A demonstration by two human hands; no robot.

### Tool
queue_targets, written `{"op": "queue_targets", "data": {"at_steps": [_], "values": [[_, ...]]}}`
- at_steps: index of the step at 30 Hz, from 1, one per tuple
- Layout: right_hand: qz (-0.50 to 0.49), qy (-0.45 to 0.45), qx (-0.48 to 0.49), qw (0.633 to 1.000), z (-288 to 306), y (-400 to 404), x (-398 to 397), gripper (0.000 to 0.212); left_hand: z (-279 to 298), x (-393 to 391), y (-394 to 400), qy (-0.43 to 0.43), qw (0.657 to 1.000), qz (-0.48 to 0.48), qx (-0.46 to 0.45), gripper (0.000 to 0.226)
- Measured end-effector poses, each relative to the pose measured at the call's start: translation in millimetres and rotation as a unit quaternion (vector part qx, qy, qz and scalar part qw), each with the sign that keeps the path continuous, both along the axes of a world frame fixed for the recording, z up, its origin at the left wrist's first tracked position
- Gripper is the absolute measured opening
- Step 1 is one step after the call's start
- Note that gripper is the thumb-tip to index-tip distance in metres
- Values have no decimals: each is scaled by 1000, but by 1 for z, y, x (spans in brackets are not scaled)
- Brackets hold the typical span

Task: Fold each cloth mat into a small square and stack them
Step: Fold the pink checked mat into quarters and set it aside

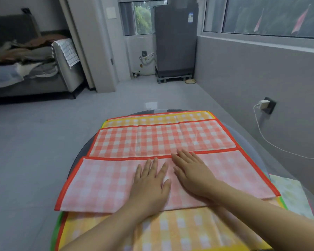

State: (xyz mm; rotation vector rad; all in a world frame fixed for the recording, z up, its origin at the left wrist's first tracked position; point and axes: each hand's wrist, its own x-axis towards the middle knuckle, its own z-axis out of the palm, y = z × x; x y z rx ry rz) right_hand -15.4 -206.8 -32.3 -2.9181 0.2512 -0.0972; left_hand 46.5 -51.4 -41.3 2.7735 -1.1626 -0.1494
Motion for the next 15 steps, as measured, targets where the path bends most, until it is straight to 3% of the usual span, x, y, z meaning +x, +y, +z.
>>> {"op": "queue_targets", "data": {"at_steps": [2, 9, 13, 15], "values": [[0, 6, -19, 1000, -7, 1, 3, 81, 0, 5, 4, 3, 1000, -15, -1, 55], [-16, 27, -40, 999, -7, -1, 4, 63, -1, 48, 70, -7, 999, 32, 3, 59], [-14, 29, -40, 999, -7, -2, 4, 102, -1, 68, 114, -17, 997, 72, 22, 80], [-14, 29, -41, 999, -10, -3, 4, 108, 0, 71, 125, -24, 996, 80, 27, 82]]}}
